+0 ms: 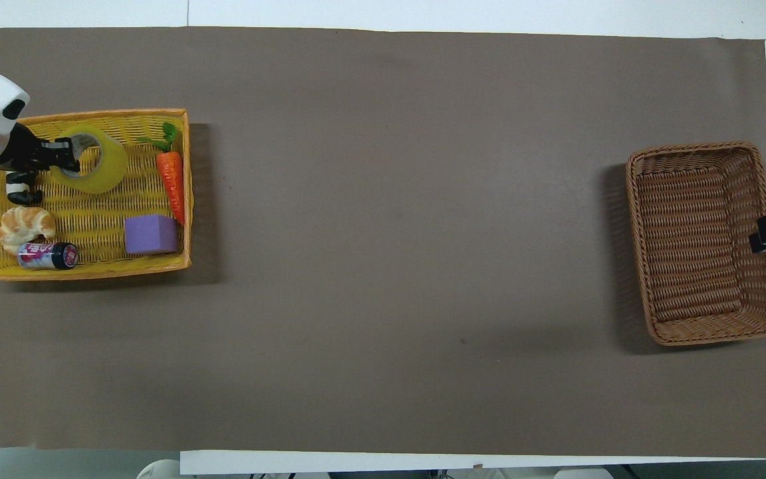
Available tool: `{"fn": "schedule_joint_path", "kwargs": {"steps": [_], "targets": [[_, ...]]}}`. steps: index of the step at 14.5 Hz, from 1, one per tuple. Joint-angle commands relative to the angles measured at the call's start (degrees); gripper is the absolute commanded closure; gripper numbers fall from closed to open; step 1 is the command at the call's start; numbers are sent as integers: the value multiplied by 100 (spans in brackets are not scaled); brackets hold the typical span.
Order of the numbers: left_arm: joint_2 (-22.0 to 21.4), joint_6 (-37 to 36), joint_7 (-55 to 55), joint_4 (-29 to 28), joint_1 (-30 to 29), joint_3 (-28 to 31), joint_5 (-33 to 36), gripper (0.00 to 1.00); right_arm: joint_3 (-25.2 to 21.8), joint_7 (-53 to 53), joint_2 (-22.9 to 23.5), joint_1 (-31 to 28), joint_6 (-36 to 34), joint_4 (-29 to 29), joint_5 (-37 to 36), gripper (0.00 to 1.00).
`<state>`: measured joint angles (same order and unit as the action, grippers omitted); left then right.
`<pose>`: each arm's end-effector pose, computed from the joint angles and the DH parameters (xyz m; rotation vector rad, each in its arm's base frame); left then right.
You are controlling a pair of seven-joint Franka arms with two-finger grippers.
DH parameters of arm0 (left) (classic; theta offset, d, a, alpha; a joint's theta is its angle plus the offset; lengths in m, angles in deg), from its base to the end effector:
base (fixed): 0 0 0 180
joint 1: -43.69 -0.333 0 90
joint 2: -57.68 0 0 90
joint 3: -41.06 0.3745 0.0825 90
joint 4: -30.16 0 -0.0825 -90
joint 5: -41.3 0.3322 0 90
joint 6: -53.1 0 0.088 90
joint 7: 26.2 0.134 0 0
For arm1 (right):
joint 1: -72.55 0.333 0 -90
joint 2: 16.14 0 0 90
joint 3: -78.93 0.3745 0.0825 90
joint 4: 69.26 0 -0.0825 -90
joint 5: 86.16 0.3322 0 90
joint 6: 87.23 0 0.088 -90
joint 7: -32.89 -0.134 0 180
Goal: Move tape to another basket
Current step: 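Lift the tape out of the basket and carry it toward the table center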
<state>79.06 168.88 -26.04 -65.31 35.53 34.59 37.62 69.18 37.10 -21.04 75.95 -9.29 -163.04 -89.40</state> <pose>0.6319 0.0227 0.4412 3.0410 0.0951 -0.0230 0.4380 -0.0616 0.6534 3.1021 -0.0649 -0.3038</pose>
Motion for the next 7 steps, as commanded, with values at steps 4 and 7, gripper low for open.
{"fn": "schedule_joint_path", "kwargs": {"steps": [4,7], "targets": [[-862,-1506,-1723,362,1576,-13,-836,100,9,89,-134,-15,81,-149,8,1],[-916,-981,-2861,204,2721,-21,-1037,100,-70,18,-160,-268,55,-105,8,1]]}}
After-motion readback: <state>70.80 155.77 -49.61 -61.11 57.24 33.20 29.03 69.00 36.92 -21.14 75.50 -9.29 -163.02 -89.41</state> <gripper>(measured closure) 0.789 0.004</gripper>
